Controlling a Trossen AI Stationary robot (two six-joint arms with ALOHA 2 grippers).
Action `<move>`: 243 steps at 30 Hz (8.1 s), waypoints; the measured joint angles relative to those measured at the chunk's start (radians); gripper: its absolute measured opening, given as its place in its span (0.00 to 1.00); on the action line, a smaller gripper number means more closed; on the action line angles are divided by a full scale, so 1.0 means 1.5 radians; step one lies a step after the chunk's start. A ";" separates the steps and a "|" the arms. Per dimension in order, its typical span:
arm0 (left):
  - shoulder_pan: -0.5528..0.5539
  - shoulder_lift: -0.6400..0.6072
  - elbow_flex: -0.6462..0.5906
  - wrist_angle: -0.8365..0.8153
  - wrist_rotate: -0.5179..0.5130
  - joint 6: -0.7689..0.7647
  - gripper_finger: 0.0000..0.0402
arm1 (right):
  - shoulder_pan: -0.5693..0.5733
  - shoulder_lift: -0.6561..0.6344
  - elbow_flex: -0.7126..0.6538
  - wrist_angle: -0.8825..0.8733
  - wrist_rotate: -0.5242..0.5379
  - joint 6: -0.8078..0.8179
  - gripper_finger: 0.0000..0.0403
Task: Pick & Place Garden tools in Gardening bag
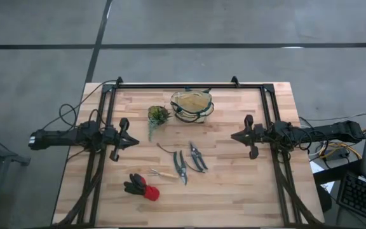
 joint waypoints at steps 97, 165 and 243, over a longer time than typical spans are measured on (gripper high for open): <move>0.000 0.000 0.000 0.000 0.000 0.000 0.07 | 0.019 0.282 0.317 -0.173 -0.021 0.039 0.71; 0.000 0.001 0.000 0.000 0.000 0.000 0.07 | 0.153 0.855 0.527 -0.269 0.198 0.353 0.60; 0.000 0.003 0.000 0.004 -0.002 0.000 0.07 | 0.160 0.910 0.956 -0.842 0.495 0.076 0.14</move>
